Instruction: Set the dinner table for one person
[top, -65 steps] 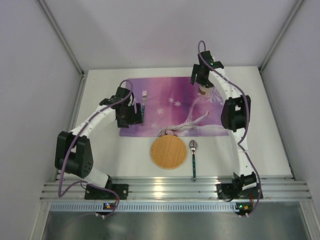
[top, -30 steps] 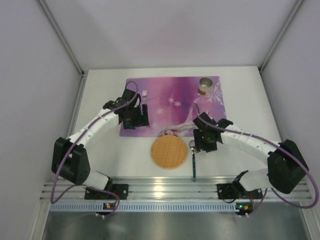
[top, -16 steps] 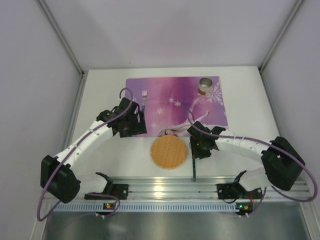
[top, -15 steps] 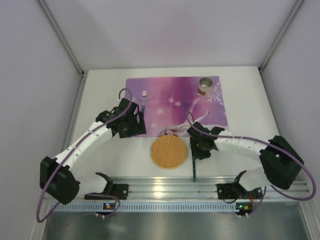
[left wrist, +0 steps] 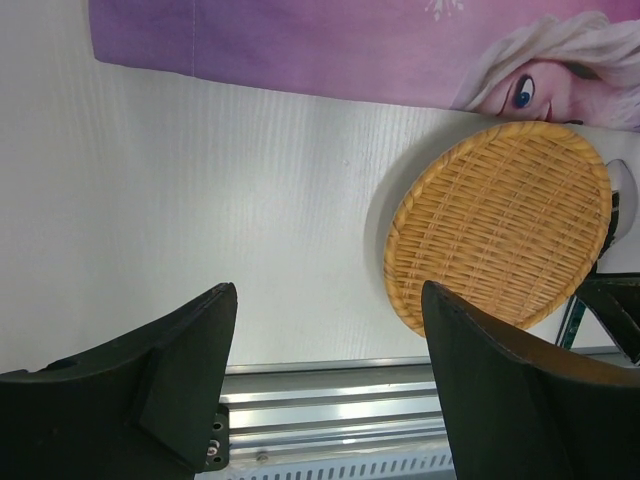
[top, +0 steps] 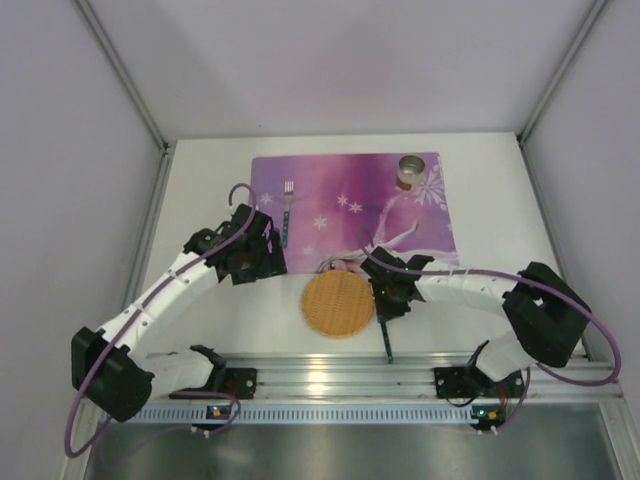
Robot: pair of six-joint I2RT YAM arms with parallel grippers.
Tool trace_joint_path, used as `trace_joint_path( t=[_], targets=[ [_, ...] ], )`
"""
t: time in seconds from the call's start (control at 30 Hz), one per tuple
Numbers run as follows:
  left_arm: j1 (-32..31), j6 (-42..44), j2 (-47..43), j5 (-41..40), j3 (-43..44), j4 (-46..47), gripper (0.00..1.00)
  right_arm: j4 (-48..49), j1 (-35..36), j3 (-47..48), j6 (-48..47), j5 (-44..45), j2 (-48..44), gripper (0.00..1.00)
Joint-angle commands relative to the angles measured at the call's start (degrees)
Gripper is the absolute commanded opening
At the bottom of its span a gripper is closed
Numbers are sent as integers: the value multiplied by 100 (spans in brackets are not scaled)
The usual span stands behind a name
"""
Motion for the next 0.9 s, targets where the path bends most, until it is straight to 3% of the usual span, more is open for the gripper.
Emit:
trace_joint_path(
  t=[0.0,0.1,0.33,0.53,0.7,0.87],
  targets=[
    [-26,-95,-119,-121,-56,-68,80,190,155,-149,23,99,332,13],
    [-26,-77,-49,-103,-91,29,80,-3,155,-114,-83,205,297,0],
    [-26,37,241,-86,-57,292,80,-1055,146,62,-215,407,-623,0],
    [-26,222,706,-138,285,503,80,-2208,-73,1063,-486,1189,-1188,0],
    [-17,441,1233,-252,672,644,80,-2307,-975,2144,-1286,1330,-750,0],
    [9,670,1673,-384,1165,697,80,-2148,-1865,3634,-2165,1154,497,0]
  ],
)
